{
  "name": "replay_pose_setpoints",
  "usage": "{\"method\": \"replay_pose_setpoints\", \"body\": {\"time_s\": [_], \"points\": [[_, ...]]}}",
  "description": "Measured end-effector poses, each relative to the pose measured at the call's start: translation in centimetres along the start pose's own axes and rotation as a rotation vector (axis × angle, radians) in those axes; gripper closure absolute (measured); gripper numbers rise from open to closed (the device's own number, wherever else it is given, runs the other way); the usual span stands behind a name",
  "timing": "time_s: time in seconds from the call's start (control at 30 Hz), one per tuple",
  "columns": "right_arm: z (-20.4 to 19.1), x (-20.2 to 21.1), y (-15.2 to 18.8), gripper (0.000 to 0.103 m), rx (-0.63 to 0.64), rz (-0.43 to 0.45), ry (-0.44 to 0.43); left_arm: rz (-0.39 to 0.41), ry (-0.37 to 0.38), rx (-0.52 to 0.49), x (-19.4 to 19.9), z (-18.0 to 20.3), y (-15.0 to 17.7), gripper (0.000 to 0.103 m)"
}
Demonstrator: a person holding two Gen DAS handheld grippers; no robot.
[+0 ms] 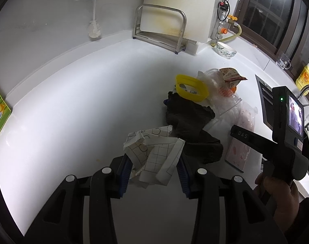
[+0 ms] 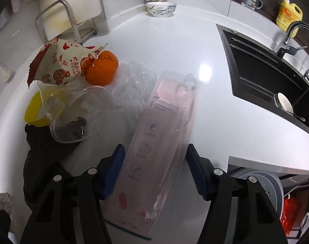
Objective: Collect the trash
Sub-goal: 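Grasp the white paper with the left tool while the right tool grasps the pink packaging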
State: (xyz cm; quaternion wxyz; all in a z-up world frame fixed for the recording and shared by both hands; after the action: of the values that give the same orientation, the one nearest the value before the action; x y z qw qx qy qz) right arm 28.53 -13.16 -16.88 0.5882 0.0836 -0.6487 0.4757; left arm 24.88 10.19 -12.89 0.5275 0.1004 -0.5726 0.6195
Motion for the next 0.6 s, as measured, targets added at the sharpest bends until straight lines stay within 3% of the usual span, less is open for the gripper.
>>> {"method": "replay_pose_setpoints", "body": {"time_s": [0.6], "points": [[2.5,1.7,-0.3,0.048,0.077,0.046,-0.175,0.037,-0.018,-0.032,2.0,4.7,0.2,0.063]]}}
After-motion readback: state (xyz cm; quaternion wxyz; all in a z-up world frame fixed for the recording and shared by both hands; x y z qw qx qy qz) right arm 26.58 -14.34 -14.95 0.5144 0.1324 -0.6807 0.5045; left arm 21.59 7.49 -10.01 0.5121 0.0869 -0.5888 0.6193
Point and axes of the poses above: each gripper's, at about its wrist camera, not at the fingertips, and x roughly against the way its jaws point, z to its right, y to its underside, the point moved 5 cm from there along -x, roughly the way its jaws point, and after that the axes turned 14 degrees about y, right-handed, at the moved point
